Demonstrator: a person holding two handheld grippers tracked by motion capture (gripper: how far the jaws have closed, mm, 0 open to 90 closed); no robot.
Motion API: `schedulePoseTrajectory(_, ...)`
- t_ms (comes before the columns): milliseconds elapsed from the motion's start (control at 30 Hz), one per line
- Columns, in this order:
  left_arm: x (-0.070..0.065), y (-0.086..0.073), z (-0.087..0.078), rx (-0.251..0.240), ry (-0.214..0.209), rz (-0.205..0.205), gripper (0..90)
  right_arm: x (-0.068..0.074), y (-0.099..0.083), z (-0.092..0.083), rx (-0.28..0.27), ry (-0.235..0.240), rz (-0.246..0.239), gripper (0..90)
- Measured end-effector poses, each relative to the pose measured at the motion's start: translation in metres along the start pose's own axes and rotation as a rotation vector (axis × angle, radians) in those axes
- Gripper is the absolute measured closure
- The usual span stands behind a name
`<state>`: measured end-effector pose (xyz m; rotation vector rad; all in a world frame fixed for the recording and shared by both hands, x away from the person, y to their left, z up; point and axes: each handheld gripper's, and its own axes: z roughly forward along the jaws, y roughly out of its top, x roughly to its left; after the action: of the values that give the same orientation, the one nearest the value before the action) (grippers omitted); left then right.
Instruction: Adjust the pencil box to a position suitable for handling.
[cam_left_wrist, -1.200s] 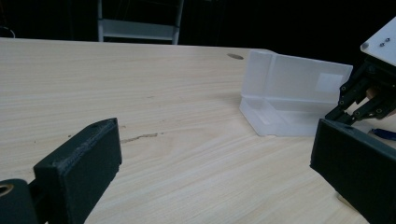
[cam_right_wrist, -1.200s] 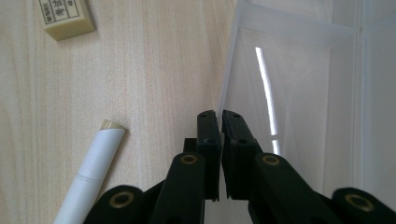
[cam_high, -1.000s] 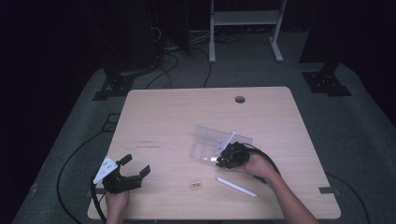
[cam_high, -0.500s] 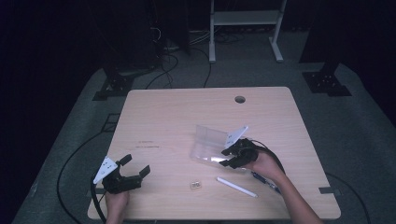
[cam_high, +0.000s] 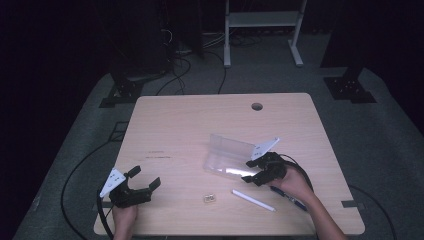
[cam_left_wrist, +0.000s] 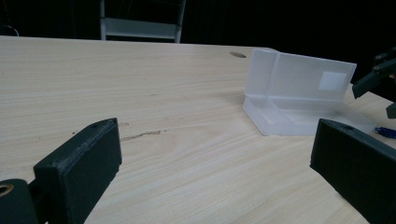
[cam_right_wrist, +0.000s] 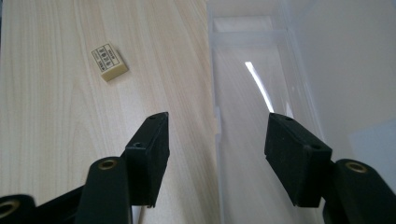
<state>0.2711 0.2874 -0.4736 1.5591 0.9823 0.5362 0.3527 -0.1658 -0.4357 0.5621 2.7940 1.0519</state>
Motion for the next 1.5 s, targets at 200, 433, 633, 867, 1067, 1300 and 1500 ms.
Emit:
schedulePoseTrajectory(200, -0.001, 0.000, 0.000, 0.000, -0.001, 0.001, 1.1, 0.001, -0.010, -0.007, -0.010, -0.015, 0.036, 33.0)
schedulePoseTrajectory(433, 0.000, 0.000, 0.000, 0.000, 0.000, 0.001, 1.1, -0.001, -0.023, -0.016, -0.026, -0.020, 0.067, 30.3)
schedulePoseTrajectory(633, -0.001, 0.000, 0.000, 0.001, -0.001, 0.001, 1.1, -0.001, -0.033, -0.021, -0.031, -0.029, 0.085, 28.3)
schedulePoseTrajectory(867, -0.001, 0.000, 0.000, 0.002, 0.000, 0.002, 1.1, -0.001, -0.041, -0.025, -0.031, -0.033, 0.098, 27.4)
schedulePoseTrajectory(1067, -0.001, 0.000, 0.001, 0.004, 0.000, -0.001, 1.1, 0.002, -0.044, -0.029, -0.034, -0.038, 0.102, 27.1)
schedulePoseTrajectory(1300, -0.001, 0.000, 0.001, 0.005, 0.000, -0.002, 1.1, 0.005, -0.053, -0.035, -0.035, -0.055, 0.109, 26.5)
schedulePoseTrajectory(1500, 0.000, 0.000, 0.001, 0.006, 0.000, -0.001, 1.1, 0.004, -0.063, -0.040, -0.042, -0.063, 0.128, 25.9)
